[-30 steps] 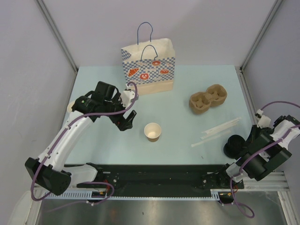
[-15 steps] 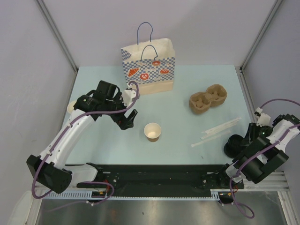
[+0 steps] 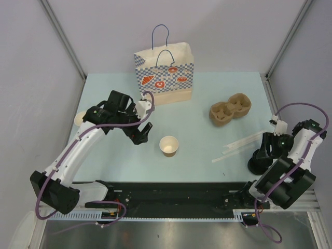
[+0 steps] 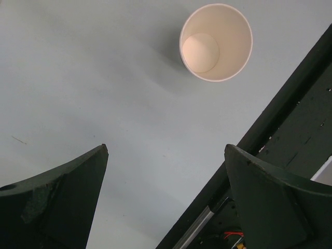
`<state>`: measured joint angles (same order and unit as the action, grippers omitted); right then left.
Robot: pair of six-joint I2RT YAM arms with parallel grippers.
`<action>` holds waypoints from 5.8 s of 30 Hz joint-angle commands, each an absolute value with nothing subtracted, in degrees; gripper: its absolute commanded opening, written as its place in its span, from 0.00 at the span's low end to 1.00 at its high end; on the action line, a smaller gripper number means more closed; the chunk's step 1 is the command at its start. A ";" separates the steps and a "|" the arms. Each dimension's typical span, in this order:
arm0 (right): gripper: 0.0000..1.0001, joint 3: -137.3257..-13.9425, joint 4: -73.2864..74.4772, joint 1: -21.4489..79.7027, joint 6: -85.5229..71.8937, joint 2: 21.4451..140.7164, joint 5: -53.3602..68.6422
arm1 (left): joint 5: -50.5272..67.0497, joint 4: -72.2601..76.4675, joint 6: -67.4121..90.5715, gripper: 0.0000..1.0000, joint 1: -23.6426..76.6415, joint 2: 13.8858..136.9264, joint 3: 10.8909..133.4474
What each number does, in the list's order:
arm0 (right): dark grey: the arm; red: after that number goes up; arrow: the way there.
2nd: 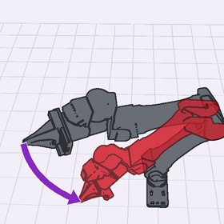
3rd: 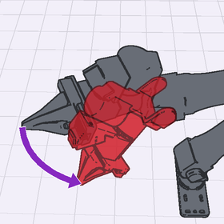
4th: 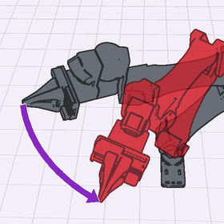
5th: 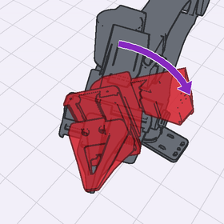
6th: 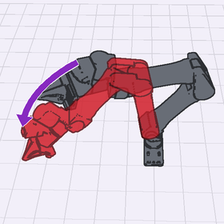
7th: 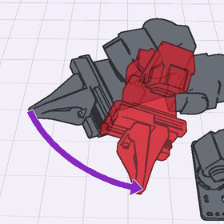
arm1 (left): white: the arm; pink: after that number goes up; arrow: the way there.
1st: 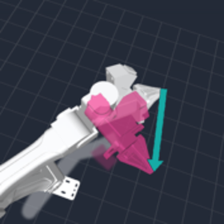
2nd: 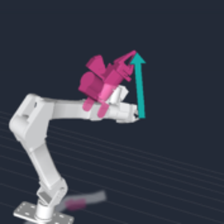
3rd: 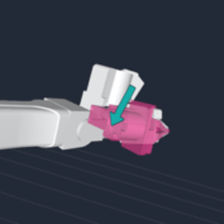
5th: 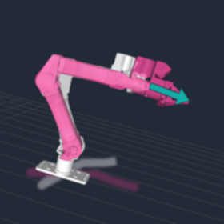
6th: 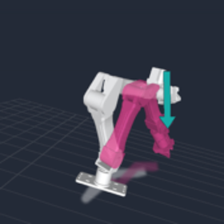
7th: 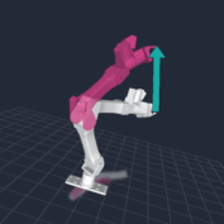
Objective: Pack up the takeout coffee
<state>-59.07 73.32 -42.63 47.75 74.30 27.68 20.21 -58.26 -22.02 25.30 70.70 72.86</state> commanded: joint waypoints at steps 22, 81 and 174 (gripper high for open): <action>0.60 -66.88 78.58 -29.71 41.76 75.15 22.16 | 33.13 -40.52 -17.84 1.00 27.60 61.53 61.53; 0.24 -57.74 64.95 -16.96 21.01 81.39 5.10 | 33.13 -33.31 -17.14 1.00 28.39 57.74 52.65; 0.13 -66.27 79.21 -15.56 35.00 71.89 23.66 | 32.26 42.36 59.06 0.69 58.36 126.65 77.70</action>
<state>-64.27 76.90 -17.52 39.20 72.01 29.36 35.03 41.41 58.67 59.13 129.23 80.71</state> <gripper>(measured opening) 0.033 0.690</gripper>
